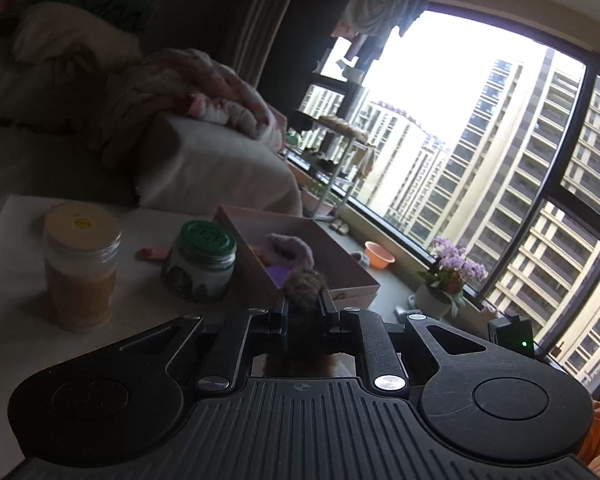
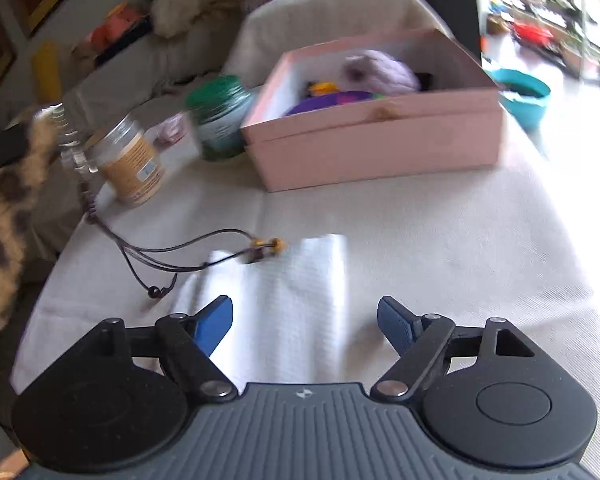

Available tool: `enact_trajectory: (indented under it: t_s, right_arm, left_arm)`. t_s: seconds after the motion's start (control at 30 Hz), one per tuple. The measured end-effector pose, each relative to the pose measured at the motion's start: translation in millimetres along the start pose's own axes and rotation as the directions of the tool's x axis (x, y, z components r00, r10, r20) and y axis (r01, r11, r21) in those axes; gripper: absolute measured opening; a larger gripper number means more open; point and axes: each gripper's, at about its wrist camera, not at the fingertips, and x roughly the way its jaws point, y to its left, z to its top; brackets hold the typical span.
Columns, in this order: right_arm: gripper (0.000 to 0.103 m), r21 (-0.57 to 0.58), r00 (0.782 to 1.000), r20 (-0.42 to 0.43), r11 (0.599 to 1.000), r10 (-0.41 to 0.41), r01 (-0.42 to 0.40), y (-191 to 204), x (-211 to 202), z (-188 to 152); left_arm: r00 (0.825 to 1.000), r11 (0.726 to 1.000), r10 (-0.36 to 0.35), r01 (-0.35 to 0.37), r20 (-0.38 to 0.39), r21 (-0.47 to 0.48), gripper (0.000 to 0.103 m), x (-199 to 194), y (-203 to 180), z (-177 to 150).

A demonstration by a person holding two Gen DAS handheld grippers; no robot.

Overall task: Organize soft objects
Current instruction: 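Grasp the white towel with the right tool while the left tool holds the keychain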

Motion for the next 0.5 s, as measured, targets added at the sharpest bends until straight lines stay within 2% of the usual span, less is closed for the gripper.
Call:
enact_trajectory:
  t_s: [0.13,0.3,0.33,0.37,0.4,0.43,0.47,0.5]
  right_arm:
    - [0.082,-0.125,0.999,-0.036,0.992,0.019,-0.024,43.0,16.5,-1.4]
    - [0.082,-0.321,0.996,-0.057,0.946,-0.066,0.044,85.8,32.5,-7.0]
    - [0.078,-0.360,0.996,-0.058,0.932,-0.074,0.048,90.6,33.5,-10.0]
    - [0.073,-0.379,0.996,-0.055,0.924,-0.074,0.048,91.9,31.9,-11.4]
    - [0.053,-0.387,0.996,-0.062,0.921,-0.058,0.030,90.6,27.8,-12.2]
    - [0.026,-0.397,0.996,-0.070,0.918,-0.056,0.024,88.6,23.1,-11.1]
    - [0.016,-0.406,0.994,-0.086,0.914,-0.061,0.021,85.0,17.1,-10.3]
    - [0.011,-0.401,0.993,-0.097,0.916,-0.064,0.020,79.0,9.8,-10.0]
  left_arm:
    - [1.000,1.000,0.008,-0.008,0.024,-0.004,0.017,-12.7,7.1,5.0]
    - [1.000,1.000,0.012,-0.012,0.025,0.003,0.017,-24.3,6.4,7.1]
    - [1.000,1.000,0.011,-0.011,0.020,0.004,0.017,-25.1,5.8,7.8]
    - [1.000,1.000,0.009,-0.009,0.019,0.007,0.017,-26.4,4.4,8.6]
    - [1.000,1.000,0.005,-0.006,0.020,0.014,0.017,-27.5,1.8,10.7]
    - [1.000,1.000,-0.002,0.001,0.023,0.026,0.017,-29.1,-2.5,13.5]
    - [1.000,0.999,-0.013,0.012,0.027,0.041,0.017,-30.9,-8.3,17.8]
    - [0.999,0.998,-0.027,0.025,0.034,0.056,0.017,-31.7,-14.4,23.3]
